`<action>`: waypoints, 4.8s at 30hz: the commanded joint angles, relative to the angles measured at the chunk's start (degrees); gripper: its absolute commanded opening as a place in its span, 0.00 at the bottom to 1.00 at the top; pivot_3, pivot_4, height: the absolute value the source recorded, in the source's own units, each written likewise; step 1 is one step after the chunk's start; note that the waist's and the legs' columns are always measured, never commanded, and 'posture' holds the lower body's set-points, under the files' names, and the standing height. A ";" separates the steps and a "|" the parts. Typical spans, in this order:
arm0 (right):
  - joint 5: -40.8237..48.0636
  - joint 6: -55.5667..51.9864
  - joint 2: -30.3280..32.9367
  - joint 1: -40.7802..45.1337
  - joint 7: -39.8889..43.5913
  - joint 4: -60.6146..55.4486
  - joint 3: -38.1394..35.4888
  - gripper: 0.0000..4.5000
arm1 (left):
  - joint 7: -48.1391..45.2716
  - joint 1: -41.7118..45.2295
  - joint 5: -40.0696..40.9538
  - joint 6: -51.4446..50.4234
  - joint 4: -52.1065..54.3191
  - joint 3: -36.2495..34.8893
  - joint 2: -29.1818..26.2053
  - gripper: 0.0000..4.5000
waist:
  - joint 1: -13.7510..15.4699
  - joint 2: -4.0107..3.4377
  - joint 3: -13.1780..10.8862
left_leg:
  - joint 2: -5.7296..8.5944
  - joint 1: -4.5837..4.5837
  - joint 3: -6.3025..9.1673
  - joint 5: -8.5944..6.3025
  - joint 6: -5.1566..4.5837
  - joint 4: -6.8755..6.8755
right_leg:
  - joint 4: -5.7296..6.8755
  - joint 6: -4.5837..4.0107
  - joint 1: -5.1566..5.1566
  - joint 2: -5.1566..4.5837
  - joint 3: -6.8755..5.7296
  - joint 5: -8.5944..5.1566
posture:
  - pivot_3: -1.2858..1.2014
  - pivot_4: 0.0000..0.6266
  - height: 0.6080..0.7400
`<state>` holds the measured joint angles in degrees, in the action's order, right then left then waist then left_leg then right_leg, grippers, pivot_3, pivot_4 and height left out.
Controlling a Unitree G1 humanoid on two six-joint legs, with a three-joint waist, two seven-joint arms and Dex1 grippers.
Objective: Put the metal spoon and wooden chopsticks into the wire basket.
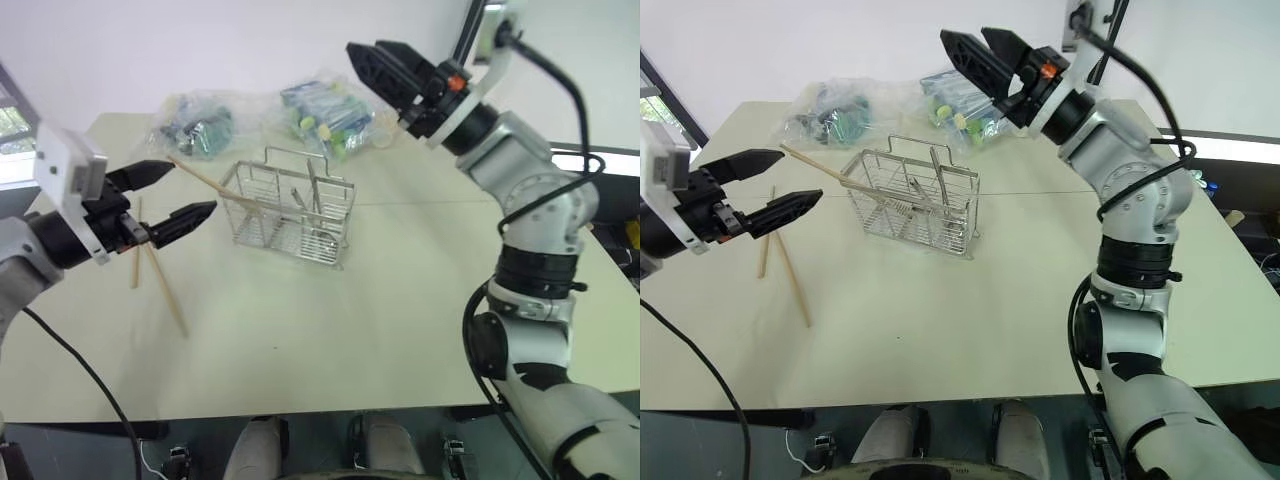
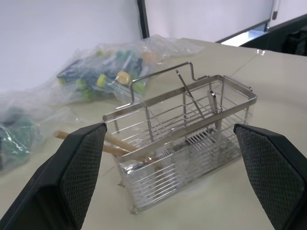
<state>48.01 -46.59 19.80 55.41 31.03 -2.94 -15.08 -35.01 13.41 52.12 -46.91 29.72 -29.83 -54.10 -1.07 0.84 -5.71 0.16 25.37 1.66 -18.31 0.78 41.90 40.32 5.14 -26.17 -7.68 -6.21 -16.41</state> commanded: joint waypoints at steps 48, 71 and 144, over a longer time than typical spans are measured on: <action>-9.48 6.27 19.37 -34.10 11.58 -25.67 8.04 0.98 | 25.33 44.29 -37.18 1.87 -82.59 15.85 13.69 1.00 | 1.81 0.78 0.24 | 0.09 -0.19 0.08 -0.04 -0.02 0.00 | -0.32 0.15 0.79 -0.34 -0.15 0.11 | 0.52 0.24 0.19; -4.76 4.26 20.84 -37.77 7.06 -30.58 3.74 0.98 | 24.98 50.37 -43.92 13.43 -102.62 16.73 15.87 1.00 | 1.72 0.95 0.23 | 0.20 -0.22 -0.06 -0.03 -0.01 0.00 | -0.21 0.26 0.78 -0.84 -0.40 0.11 | 0.52 0.24 0.19; 0.37 1.49 22.10 -41.55 -1.21 -33.81 -0.34 1.00 | 13.93 52.48 -14.78 21.03 -52.38 6.15 35.13 0.01 | 1.74 0.84 0.15 | 0.23 -0.53 0.03 0.11 0.19 0.01 | -0.33 0.32 1.30 -0.86 -0.51 0.14 | 0.52 0.24 0.19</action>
<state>47.58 -45.77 41.62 13.59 30.42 -34.59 -12.99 -20.25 65.26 36.96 -25.99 -23.66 -24.23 -18.48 0.67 1.68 -5.57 0.41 24.84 1.69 -18.21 0.97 41.91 39.99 5.46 -24.86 -8.54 -6.72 -16.27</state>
